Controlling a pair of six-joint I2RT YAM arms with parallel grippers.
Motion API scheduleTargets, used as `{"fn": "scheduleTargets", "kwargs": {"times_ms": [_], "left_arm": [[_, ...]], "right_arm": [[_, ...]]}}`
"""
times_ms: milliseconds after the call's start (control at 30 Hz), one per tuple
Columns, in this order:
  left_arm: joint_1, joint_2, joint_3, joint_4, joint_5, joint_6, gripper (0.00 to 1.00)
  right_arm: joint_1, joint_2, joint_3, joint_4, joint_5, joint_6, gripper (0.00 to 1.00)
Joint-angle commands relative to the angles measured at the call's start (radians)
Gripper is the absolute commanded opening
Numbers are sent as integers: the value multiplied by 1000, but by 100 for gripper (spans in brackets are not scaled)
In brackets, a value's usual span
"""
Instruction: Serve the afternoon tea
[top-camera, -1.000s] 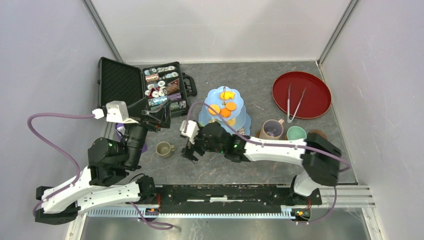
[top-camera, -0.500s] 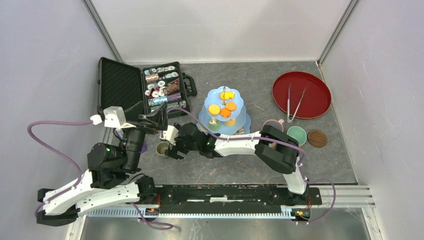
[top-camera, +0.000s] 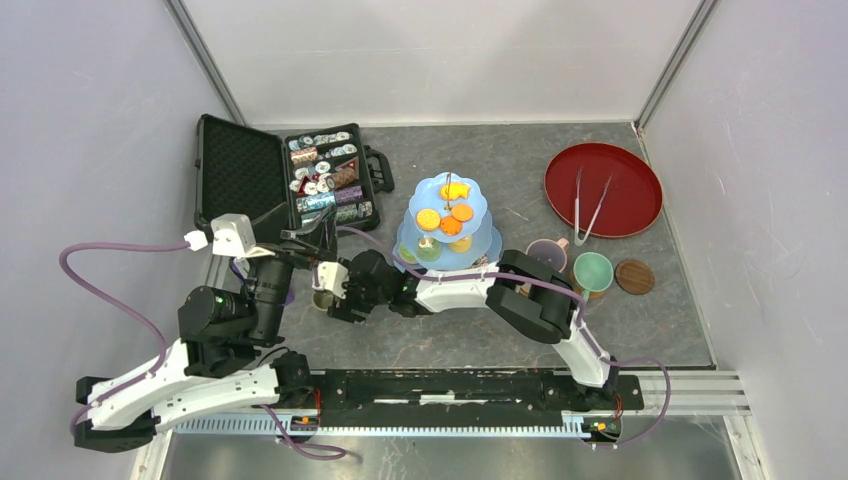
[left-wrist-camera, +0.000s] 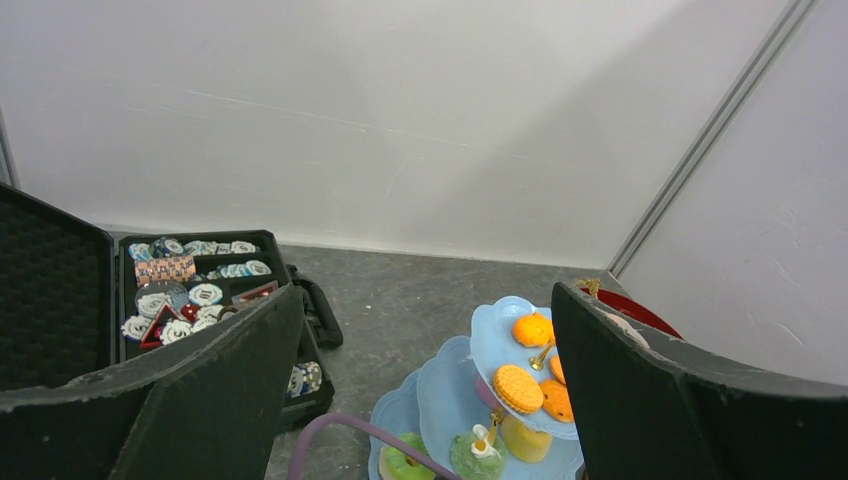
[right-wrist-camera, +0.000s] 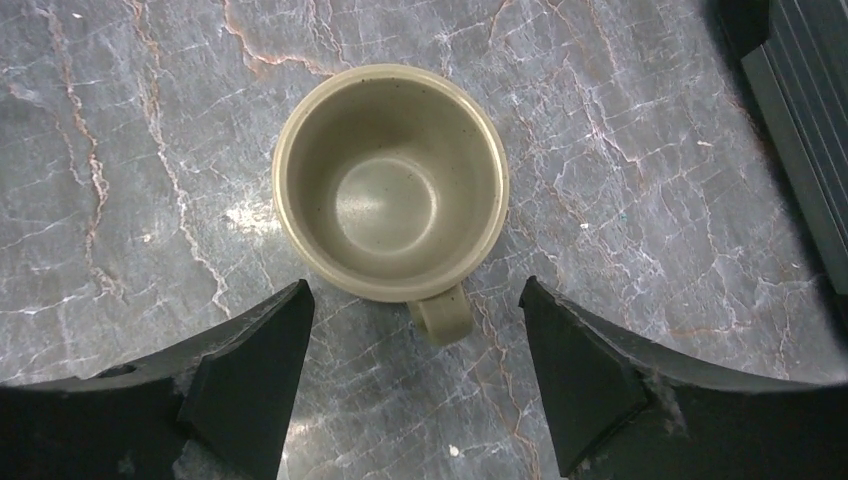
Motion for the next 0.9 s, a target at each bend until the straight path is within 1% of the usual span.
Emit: {"fn": "scheduleTargets", "kwargs": {"times_ms": [0,100,167,300,433,667,700,800,867], "left_arm": [[3,2,-11,42,8,35,100],[4,4,-14,42,10,36,100],[4,5,-12,40,11,36,100],[5,2,-13,37,13,32,100],[6,4,-13,34,23,30,100],[8,17,-17,47,18,52,100],[8,19,-19,54,12,63,100],[10,20,-22,66,0,81,100],[12,15,-25,74,-5,91,100]], "right_arm": [[-4,32,75,-4,-26,-17,81],[-4,46,90,-10,-26,-12,74],[-4,51,98,-7,-32,-5,65],[-4,55,100,6,-35,11,44],[-4,47,95,11,-22,27,27],[4,-19,26,59,-11,63,2],[3,-38,-3,76,-11,74,0],[3,-102,-86,135,-19,114,0],[5,-160,-129,142,-25,138,0]]}}
